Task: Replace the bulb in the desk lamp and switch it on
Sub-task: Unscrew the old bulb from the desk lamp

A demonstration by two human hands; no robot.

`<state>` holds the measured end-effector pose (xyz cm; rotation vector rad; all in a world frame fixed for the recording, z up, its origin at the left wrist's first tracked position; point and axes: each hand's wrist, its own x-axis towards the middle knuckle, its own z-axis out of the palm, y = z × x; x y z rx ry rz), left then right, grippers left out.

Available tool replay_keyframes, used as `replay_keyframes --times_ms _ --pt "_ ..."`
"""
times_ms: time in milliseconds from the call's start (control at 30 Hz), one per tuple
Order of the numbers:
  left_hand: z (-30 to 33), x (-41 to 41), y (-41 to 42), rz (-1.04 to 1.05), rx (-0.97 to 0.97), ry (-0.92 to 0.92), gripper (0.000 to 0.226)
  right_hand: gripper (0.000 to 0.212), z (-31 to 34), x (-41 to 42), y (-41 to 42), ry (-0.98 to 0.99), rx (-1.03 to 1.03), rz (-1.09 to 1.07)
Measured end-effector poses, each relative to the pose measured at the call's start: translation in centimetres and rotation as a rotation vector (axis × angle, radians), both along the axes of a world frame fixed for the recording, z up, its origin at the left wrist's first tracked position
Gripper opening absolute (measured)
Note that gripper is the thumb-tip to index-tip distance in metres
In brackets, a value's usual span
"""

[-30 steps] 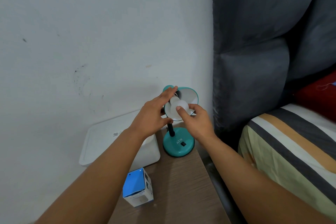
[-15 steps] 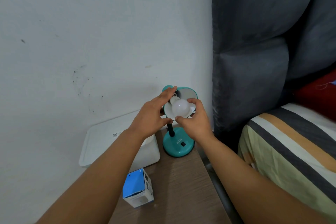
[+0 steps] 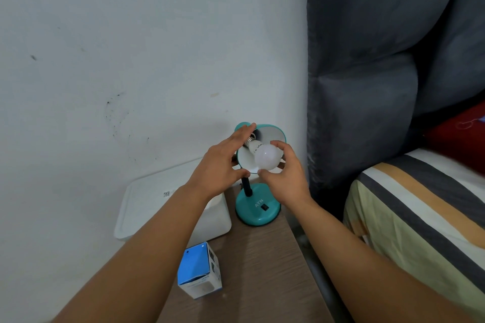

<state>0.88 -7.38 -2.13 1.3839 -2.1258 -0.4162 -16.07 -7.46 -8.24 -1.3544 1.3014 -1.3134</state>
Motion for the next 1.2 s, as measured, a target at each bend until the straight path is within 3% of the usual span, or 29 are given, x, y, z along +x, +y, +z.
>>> replay_keyframes --times_ms 533,733,900,967,1200 --pt "1.5 -0.8 2.8 0.096 0.033 -0.128 0.119 0.065 0.2 -3.2 3.4 0.055 -0.173 -0.067" --pt "1.0 -0.5 7.0 0.191 0.004 -0.085 0.101 0.067 -0.8 -5.0 6.6 0.042 -0.189 -0.088" --pt "-3.0 -0.4 11.5 0.278 0.043 -0.018 0.087 0.072 -3.7 -6.0 10.1 0.080 -0.130 -0.045" --pt "-5.0 -0.6 13.0 0.282 0.065 -0.037 0.084 0.064 -5.4 -6.2 11.3 0.098 -0.100 -0.021" --pt "-12.6 -1.6 15.9 0.318 0.264 -0.032 0.083 0.065 -10.4 -5.7 13.2 0.177 0.050 0.063"
